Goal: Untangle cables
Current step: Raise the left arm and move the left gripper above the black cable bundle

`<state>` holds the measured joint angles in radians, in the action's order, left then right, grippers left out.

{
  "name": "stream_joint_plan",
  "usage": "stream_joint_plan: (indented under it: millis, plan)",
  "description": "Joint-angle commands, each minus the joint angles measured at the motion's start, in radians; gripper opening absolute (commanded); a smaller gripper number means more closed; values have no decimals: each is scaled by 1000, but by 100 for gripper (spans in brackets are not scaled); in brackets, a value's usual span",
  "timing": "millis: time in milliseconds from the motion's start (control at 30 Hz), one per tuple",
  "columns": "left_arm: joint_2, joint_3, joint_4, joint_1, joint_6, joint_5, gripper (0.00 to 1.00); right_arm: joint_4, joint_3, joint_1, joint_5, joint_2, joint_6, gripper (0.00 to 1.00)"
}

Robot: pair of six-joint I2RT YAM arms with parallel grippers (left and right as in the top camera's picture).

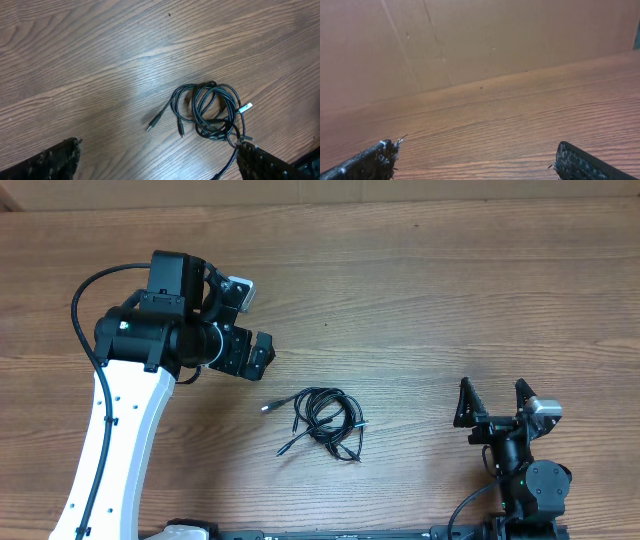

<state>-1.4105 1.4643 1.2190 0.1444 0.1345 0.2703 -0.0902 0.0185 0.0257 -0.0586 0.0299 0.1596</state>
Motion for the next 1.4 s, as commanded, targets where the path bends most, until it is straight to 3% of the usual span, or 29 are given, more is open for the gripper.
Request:
stream_joint_plan:
  millis: [0,400,967,1367]
  plan:
    - [-8,26,1,7,15,24,100,5,-8,3,13,0,-4,100]
    - [-8,23,74,12,19,45,100,5,-8,3,13,0,-4,100]
    - [-15,23,66,140,23,34,100,5,-8,3,13,0,-4,100]
    - [-169,23,63,193,24,34,100,5,-8,3,13,0,-4,100]
